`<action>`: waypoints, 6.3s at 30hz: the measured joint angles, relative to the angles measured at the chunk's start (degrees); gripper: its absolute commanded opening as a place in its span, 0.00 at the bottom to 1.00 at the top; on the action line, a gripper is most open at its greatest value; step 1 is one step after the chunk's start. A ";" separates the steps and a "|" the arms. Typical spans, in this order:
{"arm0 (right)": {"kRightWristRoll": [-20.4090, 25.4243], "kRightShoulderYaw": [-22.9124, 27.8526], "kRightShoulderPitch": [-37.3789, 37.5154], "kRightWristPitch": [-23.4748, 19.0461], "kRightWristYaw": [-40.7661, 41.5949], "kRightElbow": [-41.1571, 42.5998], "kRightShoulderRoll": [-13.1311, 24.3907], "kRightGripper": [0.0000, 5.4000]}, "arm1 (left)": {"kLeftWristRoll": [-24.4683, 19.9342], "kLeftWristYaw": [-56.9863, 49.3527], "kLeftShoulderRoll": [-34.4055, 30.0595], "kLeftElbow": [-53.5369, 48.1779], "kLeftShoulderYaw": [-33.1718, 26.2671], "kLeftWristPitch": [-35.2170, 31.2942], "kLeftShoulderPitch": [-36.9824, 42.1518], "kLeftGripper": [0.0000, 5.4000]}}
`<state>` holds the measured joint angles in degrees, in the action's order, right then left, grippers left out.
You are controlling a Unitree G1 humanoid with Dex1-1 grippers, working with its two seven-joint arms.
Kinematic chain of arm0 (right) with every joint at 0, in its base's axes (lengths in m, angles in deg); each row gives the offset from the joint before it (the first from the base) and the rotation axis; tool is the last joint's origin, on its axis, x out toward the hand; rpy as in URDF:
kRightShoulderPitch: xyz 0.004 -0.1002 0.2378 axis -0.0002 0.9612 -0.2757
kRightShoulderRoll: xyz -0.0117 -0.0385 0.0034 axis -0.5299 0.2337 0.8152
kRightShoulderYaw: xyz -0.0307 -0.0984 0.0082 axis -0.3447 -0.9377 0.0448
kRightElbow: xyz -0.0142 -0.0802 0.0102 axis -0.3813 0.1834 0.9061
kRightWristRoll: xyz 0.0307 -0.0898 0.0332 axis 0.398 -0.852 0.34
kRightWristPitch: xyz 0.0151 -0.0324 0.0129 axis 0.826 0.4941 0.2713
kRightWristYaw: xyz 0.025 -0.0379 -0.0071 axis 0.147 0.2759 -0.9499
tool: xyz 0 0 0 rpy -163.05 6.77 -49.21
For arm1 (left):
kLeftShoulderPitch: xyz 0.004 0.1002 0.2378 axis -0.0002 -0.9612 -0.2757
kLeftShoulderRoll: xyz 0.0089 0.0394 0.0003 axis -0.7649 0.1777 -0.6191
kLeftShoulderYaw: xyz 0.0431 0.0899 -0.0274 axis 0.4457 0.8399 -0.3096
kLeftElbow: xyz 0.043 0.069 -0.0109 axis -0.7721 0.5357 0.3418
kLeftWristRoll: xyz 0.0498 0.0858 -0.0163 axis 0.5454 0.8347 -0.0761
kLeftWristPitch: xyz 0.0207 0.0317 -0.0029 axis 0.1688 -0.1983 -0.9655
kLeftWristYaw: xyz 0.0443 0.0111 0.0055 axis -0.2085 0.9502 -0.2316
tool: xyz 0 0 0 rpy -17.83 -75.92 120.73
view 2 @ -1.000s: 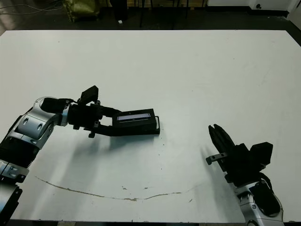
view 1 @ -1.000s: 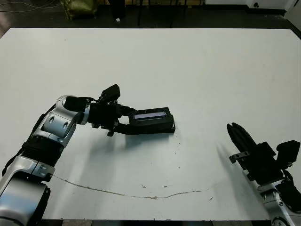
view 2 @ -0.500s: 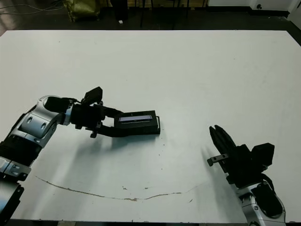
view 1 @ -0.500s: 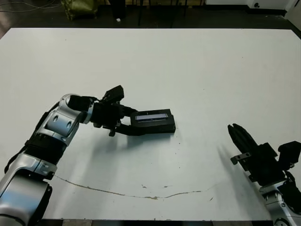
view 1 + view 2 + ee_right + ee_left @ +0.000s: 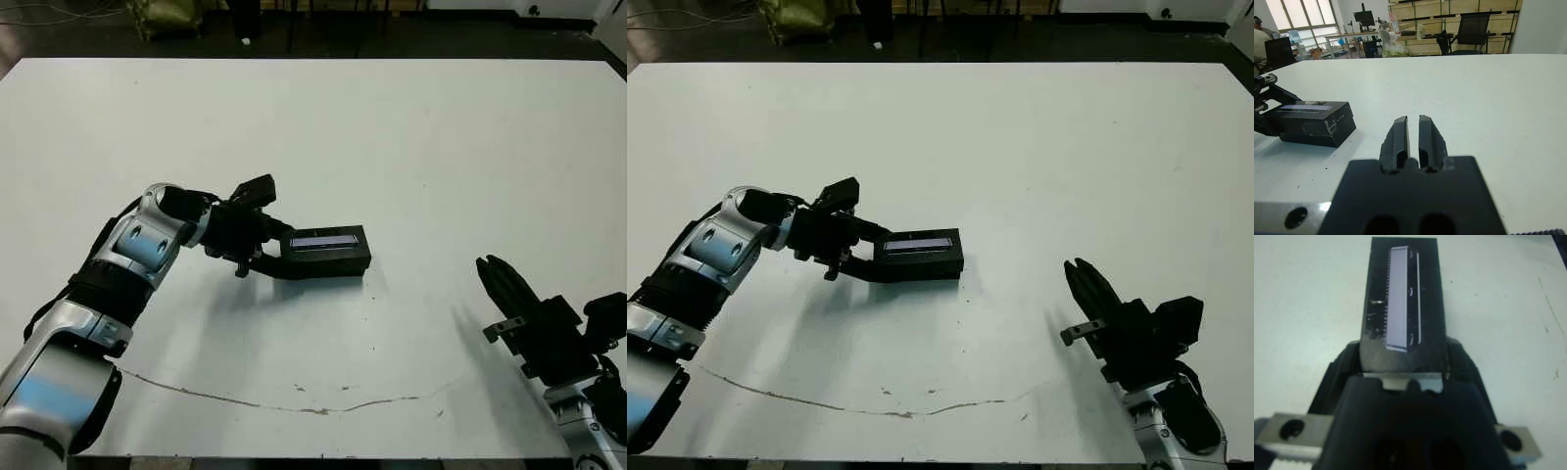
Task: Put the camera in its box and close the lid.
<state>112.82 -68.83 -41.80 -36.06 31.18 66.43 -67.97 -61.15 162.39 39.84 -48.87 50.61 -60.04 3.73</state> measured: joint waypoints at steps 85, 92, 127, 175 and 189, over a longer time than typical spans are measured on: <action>2.12 1.02 -0.12 -1.70 1.19 -0.85 0.81 0.00 | 2.13 4.58 3.60 16.03 -3.12 11.20 3.80 0.43; 1.35 0.94 -0.11 -0.14 1.37 -1.74 0.80 0.00 | 2.12 4.59 1.64 14.09 -3.14 11.00 2.63 0.43; 2.12 2.03 0.53 -2.87 0.20 0.86 1.83 0.00 | 2.96 3.58 4.21 13.13 -3.11 8.82 2.08 0.43; 0.95 1.30 2.41 -0.91 0.60 0.35 0.86 0.00 | 11.54 7.74 6.49 16.21 5.39 16.47 8.58 0.90; 0.83 1.05 2.43 -0.31 0.56 0.89 0.78 0.00 | 10.47 8.63 6.47 17.95 5.08 17.06 8.29 1.00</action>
<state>113.65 -67.78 -39.37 -36.37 31.74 67.31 -67.18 -50.68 171.02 46.32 -30.91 55.68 -42.97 12.02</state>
